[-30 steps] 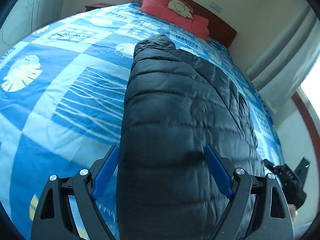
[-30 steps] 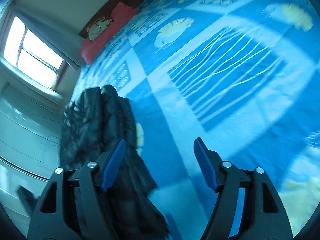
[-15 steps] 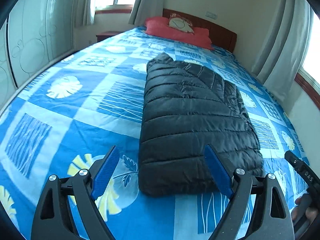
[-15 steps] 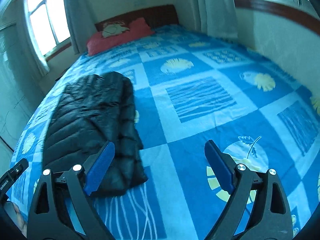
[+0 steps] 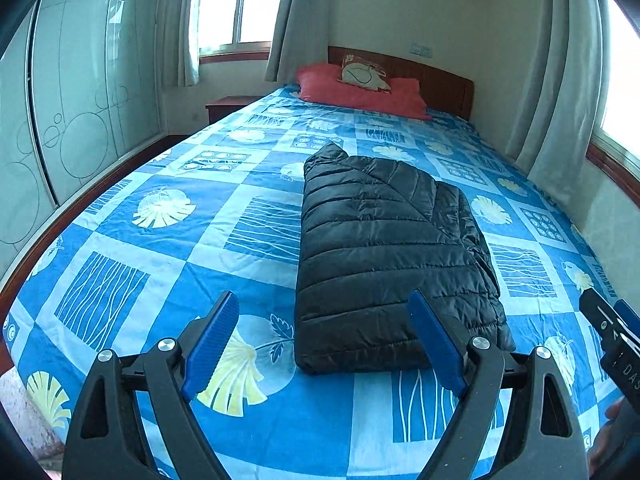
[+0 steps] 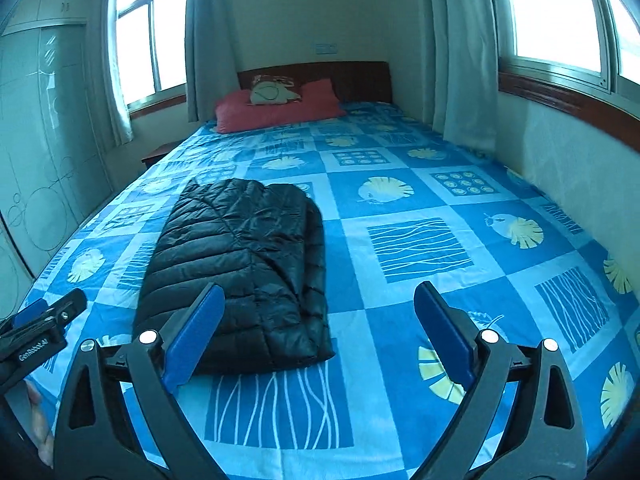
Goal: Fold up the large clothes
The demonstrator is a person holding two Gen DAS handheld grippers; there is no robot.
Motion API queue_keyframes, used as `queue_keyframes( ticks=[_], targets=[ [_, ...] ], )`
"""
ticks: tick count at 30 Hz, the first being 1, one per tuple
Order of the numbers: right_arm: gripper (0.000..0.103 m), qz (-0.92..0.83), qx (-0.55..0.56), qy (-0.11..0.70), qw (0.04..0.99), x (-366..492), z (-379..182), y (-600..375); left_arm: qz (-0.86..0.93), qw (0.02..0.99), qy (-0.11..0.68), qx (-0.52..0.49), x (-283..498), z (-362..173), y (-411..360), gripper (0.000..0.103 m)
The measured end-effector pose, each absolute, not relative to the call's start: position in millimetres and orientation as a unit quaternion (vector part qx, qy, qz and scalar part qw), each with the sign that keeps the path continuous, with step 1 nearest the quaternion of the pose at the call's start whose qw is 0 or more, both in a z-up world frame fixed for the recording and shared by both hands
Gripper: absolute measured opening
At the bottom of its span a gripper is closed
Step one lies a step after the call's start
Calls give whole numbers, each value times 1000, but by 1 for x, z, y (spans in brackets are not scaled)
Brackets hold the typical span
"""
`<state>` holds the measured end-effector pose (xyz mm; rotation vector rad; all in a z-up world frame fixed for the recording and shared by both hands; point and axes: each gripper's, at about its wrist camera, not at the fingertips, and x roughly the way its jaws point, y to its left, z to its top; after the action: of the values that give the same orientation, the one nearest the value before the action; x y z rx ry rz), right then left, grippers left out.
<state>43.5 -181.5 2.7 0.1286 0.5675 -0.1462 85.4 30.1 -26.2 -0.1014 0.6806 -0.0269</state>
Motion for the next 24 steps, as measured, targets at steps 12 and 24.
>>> queue_keyframes(
  ticks=[12, 24],
  targets=[
    [95, -55, 51, 290, 954, 43, -3, -160, -12, 942, 333, -41, 78, -27, 27, 85],
    [95, -52, 51, 297, 952, 44, -8, -156, -17, 943, 331, -40, 73, -27, 27, 85]
  ],
)
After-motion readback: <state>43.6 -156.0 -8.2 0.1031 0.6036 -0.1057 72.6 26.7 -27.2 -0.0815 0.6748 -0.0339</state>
